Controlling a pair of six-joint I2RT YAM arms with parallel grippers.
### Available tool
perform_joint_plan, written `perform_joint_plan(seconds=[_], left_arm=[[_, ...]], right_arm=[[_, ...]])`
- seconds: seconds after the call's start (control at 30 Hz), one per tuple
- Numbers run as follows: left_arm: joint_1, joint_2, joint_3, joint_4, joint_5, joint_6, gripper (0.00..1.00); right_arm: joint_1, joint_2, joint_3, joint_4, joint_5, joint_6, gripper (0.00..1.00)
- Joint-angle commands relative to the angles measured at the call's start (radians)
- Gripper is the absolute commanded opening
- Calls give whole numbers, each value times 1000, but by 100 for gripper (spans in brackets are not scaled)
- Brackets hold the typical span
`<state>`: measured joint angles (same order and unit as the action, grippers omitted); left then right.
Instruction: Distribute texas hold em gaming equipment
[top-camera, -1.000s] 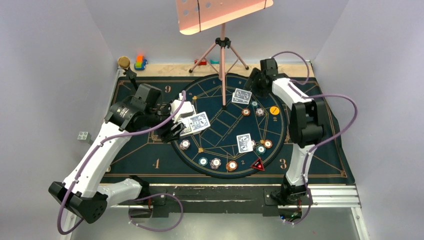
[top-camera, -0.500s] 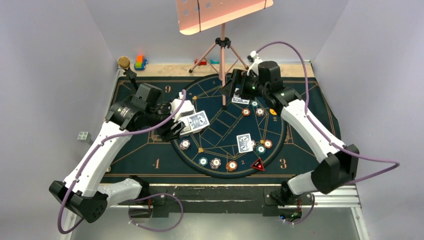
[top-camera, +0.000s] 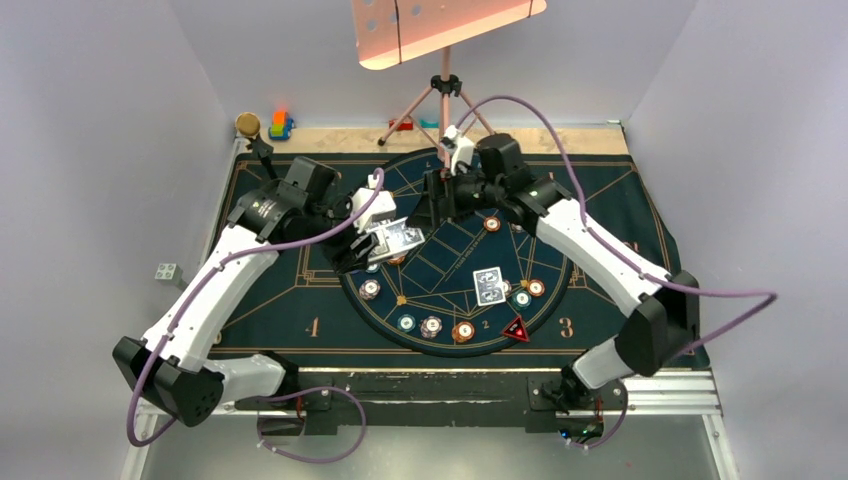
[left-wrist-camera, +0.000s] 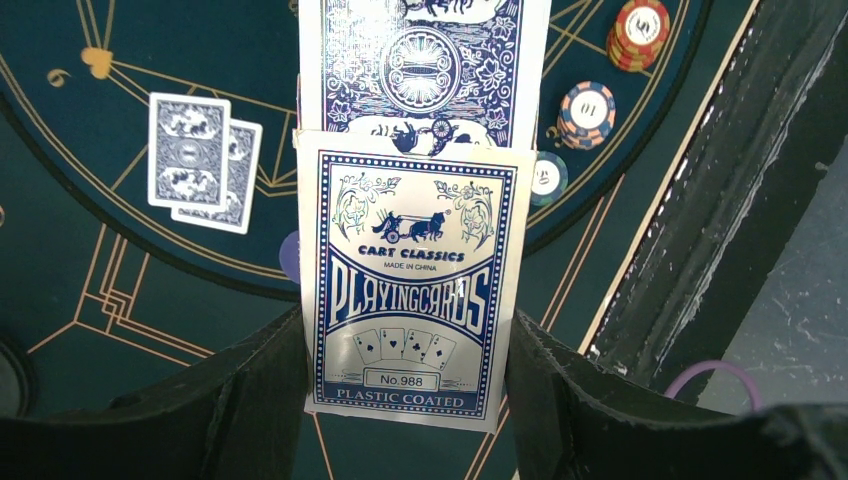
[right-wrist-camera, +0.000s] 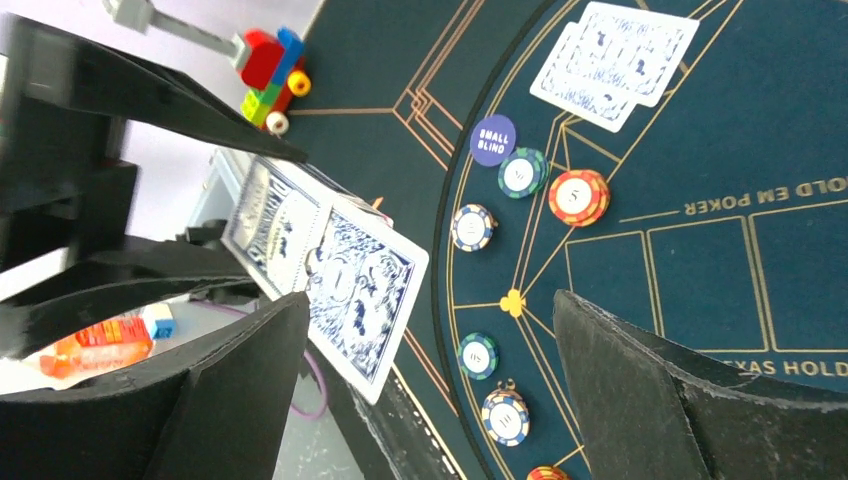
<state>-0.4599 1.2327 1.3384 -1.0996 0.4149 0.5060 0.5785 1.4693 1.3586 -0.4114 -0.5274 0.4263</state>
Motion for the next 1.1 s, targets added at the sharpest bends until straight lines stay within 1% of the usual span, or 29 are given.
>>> perform_joint_plan(seconds=[0.0, 0.17, 0.33, 0.53, 0.7, 1.07], left_arm=[[4, 1, 64, 66, 32, -39, 0], [4, -4, 61, 72, 45, -54, 0], [4, -17, 58, 66, 47, -57, 0], [4, -18, 48, 52, 37, -49, 0], [4, -19, 41, 53, 30, -50, 0], [4, -35, 66, 39, 45, -45, 0]], right_arm=[[36, 52, 75, -42, -6, -51, 97], [49, 84, 94, -44, -16, -62, 98], [50, 82, 82, -6, -67, -45, 98], [50, 67, 88, 33, -87, -22, 98], [49, 82, 96, 70, -160, 4, 98], [46, 134, 93, 81, -178, 13, 98]])
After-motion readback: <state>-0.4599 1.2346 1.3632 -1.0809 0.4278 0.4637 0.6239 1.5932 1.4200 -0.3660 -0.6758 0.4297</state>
